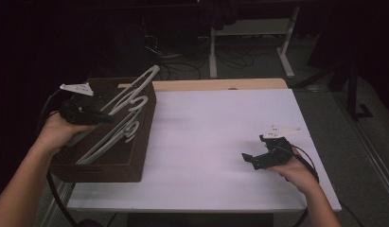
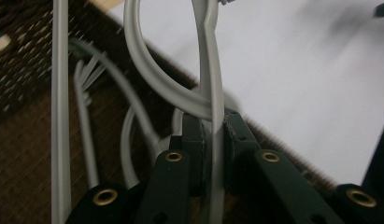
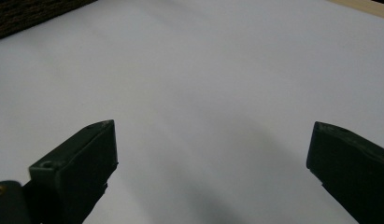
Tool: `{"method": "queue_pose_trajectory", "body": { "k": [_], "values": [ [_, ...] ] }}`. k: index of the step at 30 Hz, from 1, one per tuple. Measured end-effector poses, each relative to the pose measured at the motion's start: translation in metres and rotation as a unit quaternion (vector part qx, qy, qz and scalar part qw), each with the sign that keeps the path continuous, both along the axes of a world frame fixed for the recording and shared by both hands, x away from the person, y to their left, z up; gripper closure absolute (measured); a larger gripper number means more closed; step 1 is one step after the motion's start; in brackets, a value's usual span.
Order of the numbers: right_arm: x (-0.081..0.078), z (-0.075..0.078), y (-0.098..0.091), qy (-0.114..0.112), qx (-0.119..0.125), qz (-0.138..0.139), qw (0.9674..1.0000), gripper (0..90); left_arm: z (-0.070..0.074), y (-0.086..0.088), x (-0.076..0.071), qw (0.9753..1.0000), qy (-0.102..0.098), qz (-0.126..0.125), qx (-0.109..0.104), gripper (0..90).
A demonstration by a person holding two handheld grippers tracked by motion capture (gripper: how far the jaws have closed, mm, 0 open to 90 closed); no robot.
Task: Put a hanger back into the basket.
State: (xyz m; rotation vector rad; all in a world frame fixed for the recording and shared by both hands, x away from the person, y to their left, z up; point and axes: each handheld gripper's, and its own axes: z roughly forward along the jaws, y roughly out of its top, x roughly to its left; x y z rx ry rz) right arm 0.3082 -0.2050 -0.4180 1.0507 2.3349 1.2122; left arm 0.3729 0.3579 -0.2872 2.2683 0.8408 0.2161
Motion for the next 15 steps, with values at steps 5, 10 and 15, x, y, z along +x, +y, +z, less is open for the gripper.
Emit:
{"method": "queue_pose_trajectory", "body": {
  "k": [5,10,15],
  "values": [
    [0.002,0.000,-0.001,0.001,0.005,-0.002,1.0000,1.6,-0.018,0.019,0.006,0.9999,0.012,0.011,0.001,81.6],
    [0.005,-0.001,-0.003,0.005,0.006,-0.003,1.0000,1.5,-0.039,0.031,0.012,0.9991,0.031,0.027,0.008,81.6],
    [0.006,-0.002,-0.003,0.007,0.007,-0.002,0.9999,1.5,-0.054,0.040,0.014,0.9981,0.044,0.042,0.006,81.4]
  ]
}}
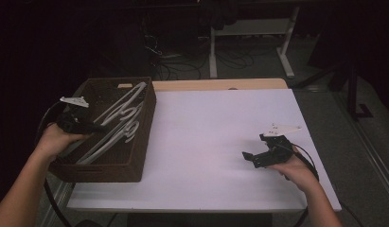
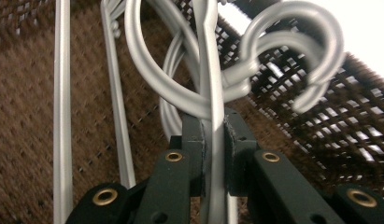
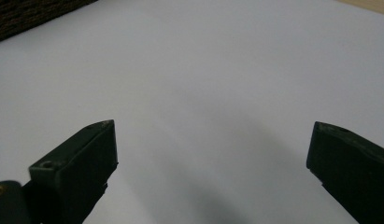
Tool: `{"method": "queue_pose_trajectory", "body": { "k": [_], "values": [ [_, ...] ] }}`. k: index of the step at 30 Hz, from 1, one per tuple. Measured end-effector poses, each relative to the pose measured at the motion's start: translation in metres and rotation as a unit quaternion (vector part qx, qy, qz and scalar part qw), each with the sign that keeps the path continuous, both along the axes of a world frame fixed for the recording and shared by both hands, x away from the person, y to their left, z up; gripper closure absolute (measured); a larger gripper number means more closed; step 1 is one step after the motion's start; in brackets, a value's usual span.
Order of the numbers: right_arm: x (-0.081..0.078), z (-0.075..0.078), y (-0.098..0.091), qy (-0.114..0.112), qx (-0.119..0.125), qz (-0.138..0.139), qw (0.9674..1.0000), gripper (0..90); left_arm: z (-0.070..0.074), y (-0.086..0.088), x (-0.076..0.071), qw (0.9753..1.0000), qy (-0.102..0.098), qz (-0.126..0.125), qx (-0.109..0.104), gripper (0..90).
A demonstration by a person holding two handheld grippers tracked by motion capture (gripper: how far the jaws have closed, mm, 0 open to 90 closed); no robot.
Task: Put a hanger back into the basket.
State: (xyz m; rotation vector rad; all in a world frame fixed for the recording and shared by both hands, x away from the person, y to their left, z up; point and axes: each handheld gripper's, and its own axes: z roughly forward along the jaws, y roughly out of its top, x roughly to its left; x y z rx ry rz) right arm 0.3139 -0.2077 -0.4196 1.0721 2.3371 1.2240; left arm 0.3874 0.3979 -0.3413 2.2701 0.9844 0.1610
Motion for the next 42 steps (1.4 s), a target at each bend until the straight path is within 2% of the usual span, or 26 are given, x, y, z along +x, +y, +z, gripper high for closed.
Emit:
{"method": "queue_pose_trajectory", "body": {
  "k": [2,4,6,8,9,11,12,14,16,17,18,24,27,28,31,32,35,37,42],
  "values": [
    [0.000,0.000,0.000,0.000,0.000,0.000,1.0000,1.5,-0.002,0.001,0.000,1.0000,0.002,0.000,-0.006,81.2],
    [0.000,0.001,-0.001,-0.001,0.001,0.000,1.0000,1.5,-0.004,-0.001,-0.001,0.9999,-0.005,-0.007,0.007,78.2],
    [0.000,0.001,-0.001,-0.002,0.001,0.000,1.0000,1.5,-0.004,0.000,-0.002,0.9998,-0.014,0.004,0.011,64.0],
    [0.000,0.002,-0.001,-0.003,0.001,0.000,1.0000,1.5,-0.003,0.002,-0.002,0.9998,-0.018,0.010,0.006,58.4],
    [0.000,0.002,-0.001,-0.003,0.001,-0.001,1.0000,1.5,0.000,0.005,-0.003,0.9994,-0.028,0.020,-0.001,55.5],
    [-0.001,0.003,-0.001,-0.005,0.002,0.000,1.0000,1.5,0.003,0.006,-0.004,0.9990,-0.035,0.024,-0.016,49.7],
    [-0.001,0.003,-0.001,-0.005,0.002,0.000,1.0000,1.5,0.003,0.006,-0.004,0.9990,-0.035,0.024,-0.016,45.9],
    [-0.001,0.006,0.000,-0.007,0.004,0.002,1.0000,1.5,0.009,0.004,-0.008,0.9978,-0.048,0.023,-0.040,40.2],
    [-0.002,0.010,0.000,-0.009,0.004,0.005,0.9999,1.5,0.014,0.000,-0.011,0.9967,-0.059,0.019,-0.053,35.5],
    [-0.002,0.010,0.000,-0.009,0.004,0.005,0.9999,1.5,0.014,0.000,-0.011,0.9967,-0.059,0.019,-0.053,34.0],
    [-0.002,0.014,0.001,-0.012,0.005,0.008,0.9999,1.5,0.018,-0.007,-0.014,0.9954,-0.067,0.016,-0.066,32.5],
    [-0.002,0.030,0.003,-0.019,0.014,0.017,0.9996,1.5,0.030,-0.038,-0.026,0.9909,-0.090,-0.018,-0.098,24.2],
    [-0.003,0.040,0.003,-0.025,0.019,0.018,0.9993,1.5,0.031,-0.054,-0.032,0.9879,-0.097,-0.029,-0.117,18.7],
    [-0.003,0.040,0.003,-0.025,0.019,0.018,0.9993,1.5,0.031,-0.054,-0.032,0.9879,-0.097,-0.029,-0.117,17.5],
    [-0.005,0.052,0.004,-0.027,0.020,0.026,0.9991,1.4,0.028,-0.074,-0.042,0.9844,-0.106,-0.040,-0.135,14.4],
    [-0.005,0.052,0.004,-0.027,0.020,0.026,0.9991,1.4,0.028,-0.074,-0.042,0.9844,-0.106,-0.040,-0.135,14.1],
    [-0.005,0.059,0.007,-0.031,0.018,0.034,0.9988,1.4,0.024,-0.088,-0.048,0.9824,-0.109,-0.054,-0.142,13.7],
    [-0.006,0.063,0.008,-0.035,0.021,0.036,0.9985,1.4,0.019,-0.097,-0.050,0.9804,-0.112,-0.058,-0.151,13.4],
    [-0.007,0.072,0.013,-0.040,0.022,0.043,0.9980,1.1,0.010,-0.112,-0.054,0.9796,-0.113,-0.073,-0.150,8.4]
  ]
}}
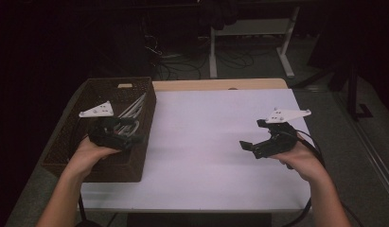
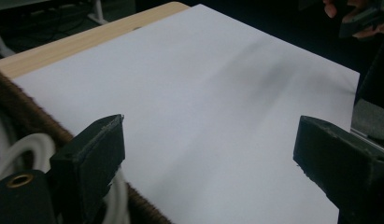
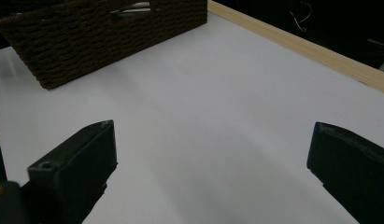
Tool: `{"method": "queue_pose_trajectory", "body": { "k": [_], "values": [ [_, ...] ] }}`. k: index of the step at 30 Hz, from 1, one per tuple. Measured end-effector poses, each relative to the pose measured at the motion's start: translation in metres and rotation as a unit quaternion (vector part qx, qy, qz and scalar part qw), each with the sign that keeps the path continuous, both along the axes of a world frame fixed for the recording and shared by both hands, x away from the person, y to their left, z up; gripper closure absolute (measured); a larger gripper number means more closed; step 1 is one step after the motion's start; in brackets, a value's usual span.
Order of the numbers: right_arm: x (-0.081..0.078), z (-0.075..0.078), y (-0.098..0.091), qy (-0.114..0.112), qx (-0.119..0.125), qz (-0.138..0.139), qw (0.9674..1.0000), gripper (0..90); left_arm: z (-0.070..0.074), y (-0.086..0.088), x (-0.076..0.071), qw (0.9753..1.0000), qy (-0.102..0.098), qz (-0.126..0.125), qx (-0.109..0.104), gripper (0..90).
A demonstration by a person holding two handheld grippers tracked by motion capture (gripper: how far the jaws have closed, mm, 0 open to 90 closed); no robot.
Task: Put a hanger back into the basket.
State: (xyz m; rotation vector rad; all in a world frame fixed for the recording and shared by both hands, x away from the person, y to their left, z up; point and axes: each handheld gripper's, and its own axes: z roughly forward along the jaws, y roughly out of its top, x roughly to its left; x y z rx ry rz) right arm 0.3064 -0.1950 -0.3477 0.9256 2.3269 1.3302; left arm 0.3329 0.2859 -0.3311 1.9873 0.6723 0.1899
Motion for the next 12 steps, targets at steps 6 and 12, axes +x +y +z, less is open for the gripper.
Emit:
{"method": "queue_pose_trajectory", "body": {
  "k": [6,12],
  "values": [
    [-0.0031,0.0024,0.0012,-0.007,0.001,0.007,1.0000,1.0,-0.0062,-0.0059,-0.0011,1.0000,0.002,-0.004,0.005,1.9],
    [-0.0048,-0.0014,-0.0018,-0.004,0.003,0.002,1.0000,1.0,-0.0094,-0.0062,-0.0063,0.9999,-0.003,-0.005,-0.012,1.2]
  ]
}}
